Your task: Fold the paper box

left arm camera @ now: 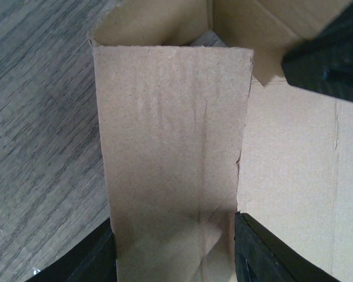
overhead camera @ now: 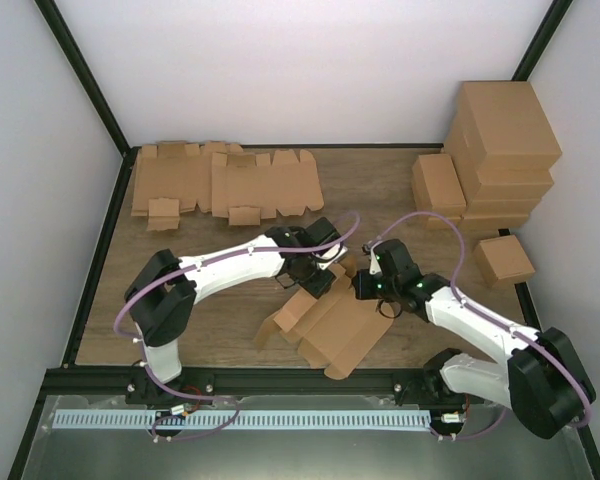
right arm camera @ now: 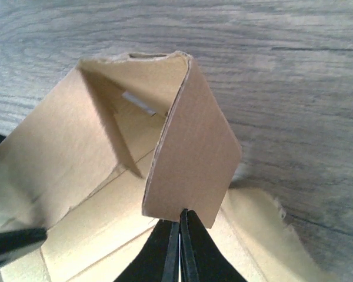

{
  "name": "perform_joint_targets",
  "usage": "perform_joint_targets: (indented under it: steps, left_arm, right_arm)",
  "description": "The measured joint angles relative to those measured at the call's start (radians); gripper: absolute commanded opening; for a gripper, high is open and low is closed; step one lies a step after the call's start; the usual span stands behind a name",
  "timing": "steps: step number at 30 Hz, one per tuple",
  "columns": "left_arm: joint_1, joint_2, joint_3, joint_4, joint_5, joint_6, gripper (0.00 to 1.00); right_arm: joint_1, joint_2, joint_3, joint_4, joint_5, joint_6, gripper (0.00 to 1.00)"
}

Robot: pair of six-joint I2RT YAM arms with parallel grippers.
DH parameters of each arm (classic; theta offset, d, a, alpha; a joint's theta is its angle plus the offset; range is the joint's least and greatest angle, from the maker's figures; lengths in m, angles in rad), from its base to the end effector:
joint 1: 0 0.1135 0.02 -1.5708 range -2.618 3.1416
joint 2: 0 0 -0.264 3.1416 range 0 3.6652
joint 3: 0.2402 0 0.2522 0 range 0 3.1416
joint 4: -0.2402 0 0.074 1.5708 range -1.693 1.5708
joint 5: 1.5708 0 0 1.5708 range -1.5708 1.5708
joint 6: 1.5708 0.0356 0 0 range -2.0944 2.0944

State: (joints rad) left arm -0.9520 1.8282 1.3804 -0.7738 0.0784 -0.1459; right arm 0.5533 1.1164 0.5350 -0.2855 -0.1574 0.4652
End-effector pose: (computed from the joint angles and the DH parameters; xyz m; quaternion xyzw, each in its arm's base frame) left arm 0.2132 -0.3042 0.2139 0.3922 0.9025 -0.1235 0.1279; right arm 0.1778 0.1164 0.1831 -0.0683 0.9337 0.2320 0.2641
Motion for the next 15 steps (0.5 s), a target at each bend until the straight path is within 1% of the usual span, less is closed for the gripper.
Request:
perform_joint_targets:
  steps: [7, 15]
  left_arm:
    - [0.009, 0.0, 0.005, -0.003, 0.022, -0.008, 0.49]
    - [0.012, 0.0, 0.006, -0.007, 0.053, -0.006, 0.49]
  right_arm:
    - [0.033, -0.066, -0.065, 0.019, -0.063, 0.046, 0.01]
    - [0.045, -0.059, -0.121, 0.125, -0.151, 0.075, 0.01]
